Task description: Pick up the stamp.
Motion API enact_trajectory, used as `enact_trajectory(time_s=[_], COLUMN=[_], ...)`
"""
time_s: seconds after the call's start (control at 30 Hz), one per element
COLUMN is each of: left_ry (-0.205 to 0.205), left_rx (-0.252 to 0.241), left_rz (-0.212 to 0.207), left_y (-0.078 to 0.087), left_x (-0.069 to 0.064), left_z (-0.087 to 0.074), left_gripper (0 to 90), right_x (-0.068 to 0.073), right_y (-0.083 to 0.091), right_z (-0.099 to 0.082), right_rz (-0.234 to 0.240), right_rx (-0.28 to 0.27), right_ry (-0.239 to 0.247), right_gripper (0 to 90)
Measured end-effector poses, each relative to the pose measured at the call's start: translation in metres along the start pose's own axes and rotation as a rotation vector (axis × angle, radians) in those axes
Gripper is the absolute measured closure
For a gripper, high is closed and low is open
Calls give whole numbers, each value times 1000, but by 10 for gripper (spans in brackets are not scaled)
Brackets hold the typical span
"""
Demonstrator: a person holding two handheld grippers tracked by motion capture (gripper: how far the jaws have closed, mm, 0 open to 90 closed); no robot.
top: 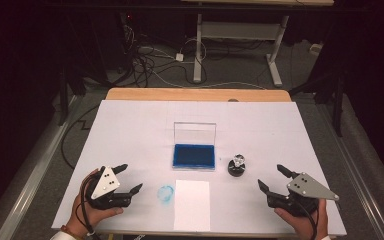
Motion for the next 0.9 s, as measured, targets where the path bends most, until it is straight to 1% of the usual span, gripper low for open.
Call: enact_trajectory(time_s=[0.03,0.1,0.13,0.17,0.23,0.27,0.3,0.33,0.37,0.4,0.43,0.47,0.5,0.53,0.6,0.63,0.67,0.7,0.77,0.8,0.83,0.87,0.9], left_ry=[-1,-11,-15,-28,-33,-32,-32,-22,-18,-18,-16,-18,-25,-16,-23,-16,-20,-24,-33,-33,-35,-36,-36], left_rx=[-1,6,12,14,28,30,30,37,32,32,34,40,34,42,40,49,51,54,61,61,62,61,61], left_rz=[-5,-13,-16,-15,-21,-32,-32,-42,-50,-50,-51,-48,-43,-52,-40,-49,-51,-50,-56,-58,-61,-60,-60], left_y=[-1,-3,-4,-5,-7,-8,-8,-8,-7,-7,-7,-7,-7,-6,-7,-6,-7,-7,-8,-9,-9,-9,-9], left_x=[0,-1,-2,-2,-4,-4,-4,-5,-4,-4,-4,-5,-4,-5,-5,-6,-7,-7,-8,-8,-8,-8,-8], left_z=[0,0,-1,-1,-3,-3,-3,-4,-4,-4,-4,-5,-5,-5,-5,-5,-5,-5,-5,-5,-6,-6,-6], left_gripper=[232,232,232,233,233,233,234,237,237,238,238,238,238,238,238,238,238,238,238,238,238,238,237], right_x=[0,-2,-2,-4,-5,-7,-9,-10,-11,-11,-14,-15,-15,-16,-16,-17,-17,-17,-18,-18,-18,-19,-20], right_y=[0,2,2,4,4,5,5,5,4,4,4,4,3,3,2,0,0,-4,-9,-9,-14,-19,-24], right_z=[0,-1,-1,-1,-1,-1,0,0,0,0,1,2,3,5,7,12,12,18,25,25,30,32,34], right_rz=[0,-2,-2,1,-6,1,0,3,13,13,16,25,34,35,41,55,55,72,96,96,122,144,147], right_rx=[0,-1,-1,2,1,12,20,25,35,35,53,60,71,77,82,95,95,107,113,113,108,118,136], right_ry=[0,-23,-23,-39,-40,-45,-39,-45,-53,-53,-61,-66,-68,-61,-57,-51,-51,-43,-47,-47,-68,-73,-71], right_gripper=[262,262,262,262,262,262,260,257,255,255,251,250,251,252,253,253,253,251,228,228,185,181,179])
Point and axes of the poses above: each handheld gripper's, and its own axes: y roughly backward along the jaws, z roughly out of its top, x roughly to its left, the point moved 4 cm from there along -y, roughly forward along the jaws, and after that the axes turned 15 degrees about z, right-handed, at the moved point
